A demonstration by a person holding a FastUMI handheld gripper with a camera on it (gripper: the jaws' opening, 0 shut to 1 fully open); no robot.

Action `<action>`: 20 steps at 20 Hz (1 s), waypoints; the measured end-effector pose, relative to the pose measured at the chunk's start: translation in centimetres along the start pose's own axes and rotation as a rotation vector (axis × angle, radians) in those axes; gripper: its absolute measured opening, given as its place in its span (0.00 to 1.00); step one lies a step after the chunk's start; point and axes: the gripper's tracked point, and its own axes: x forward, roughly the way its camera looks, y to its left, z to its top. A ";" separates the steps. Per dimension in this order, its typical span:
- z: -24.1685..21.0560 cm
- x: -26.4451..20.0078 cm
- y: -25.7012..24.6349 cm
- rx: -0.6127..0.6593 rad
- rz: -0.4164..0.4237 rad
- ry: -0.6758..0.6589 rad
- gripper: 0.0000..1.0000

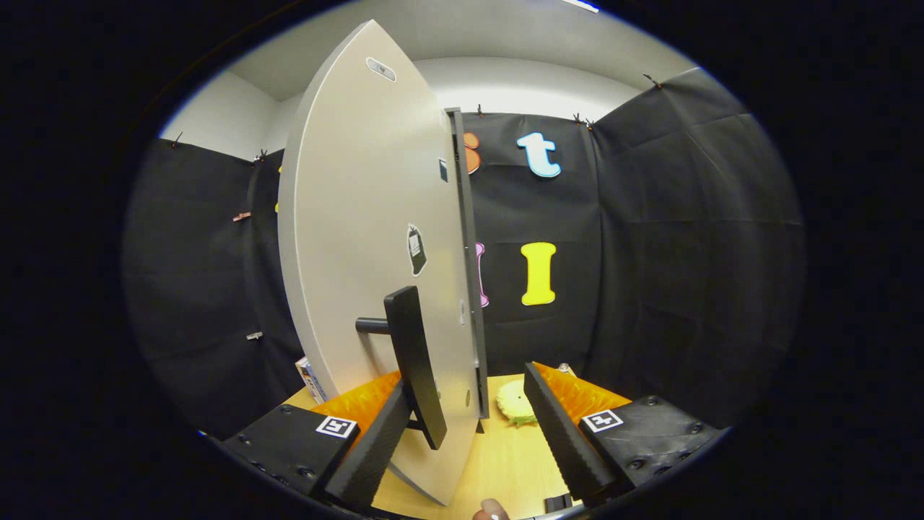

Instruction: Open the shoe cabinet door, grab the shoes and put them into the shoe cabinet, then close the shoe cabinet door.

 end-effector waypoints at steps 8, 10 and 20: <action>-1.8 4.4 9.7 -0.012 0.076 0.037 0.97; -1.7 5.6 12.2 -0.029 0.060 0.022 0.97; -2.4 9.8 22.2 -0.077 0.062 -0.011 0.98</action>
